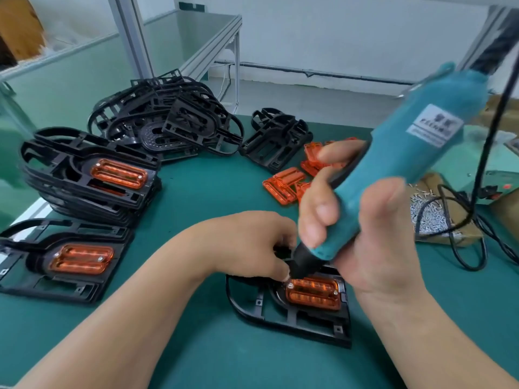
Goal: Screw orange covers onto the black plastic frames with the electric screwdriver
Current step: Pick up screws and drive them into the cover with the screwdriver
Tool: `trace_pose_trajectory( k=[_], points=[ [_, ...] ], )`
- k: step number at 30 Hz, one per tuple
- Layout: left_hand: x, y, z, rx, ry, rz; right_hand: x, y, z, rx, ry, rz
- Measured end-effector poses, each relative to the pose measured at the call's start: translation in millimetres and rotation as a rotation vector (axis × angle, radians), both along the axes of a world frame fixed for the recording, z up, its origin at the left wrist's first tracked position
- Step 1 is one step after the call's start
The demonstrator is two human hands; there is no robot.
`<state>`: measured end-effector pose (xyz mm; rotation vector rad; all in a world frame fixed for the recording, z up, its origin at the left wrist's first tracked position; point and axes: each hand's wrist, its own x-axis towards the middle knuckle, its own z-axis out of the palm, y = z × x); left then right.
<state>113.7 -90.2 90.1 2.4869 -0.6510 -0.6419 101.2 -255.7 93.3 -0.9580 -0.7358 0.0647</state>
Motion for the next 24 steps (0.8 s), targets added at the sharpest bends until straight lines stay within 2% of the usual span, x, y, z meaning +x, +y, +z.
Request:
trace_pose_trajectory(
  k=[4, 7, 11, 16, 20, 24],
  points=[
    [6.5, 4.2, -7.9, 0.058, -0.086, 0.014, 19.7, -27.5, -2.4, 0.143, 0.253, -0.170],
    [8.1, 7.9, -9.2, 0.037, -0.167, -0.002, 35.1, -50.2, -5.8, 0.191, 0.335, -0.337],
    [-0.9, 5.8, -1.8, 0.022, -0.161, -0.074, 50.3, -67.2, -13.3, 0.229, 0.389, -0.442],
    [-16.5, -1.8, 0.2, 0.191, -0.140, -0.227, 56.4, -71.1, -21.7, 0.245, 0.374, -0.478],
    [-21.3, -0.7, -0.8, 0.232, -0.247, -0.200, 59.7, -71.0, -24.9, 0.197, 0.370, -0.508],
    [-28.0, 12.1, -0.8, 0.172, -0.320, -0.156, 59.3, -69.4, -26.1, 0.217, 0.367, -0.484]
  ],
)
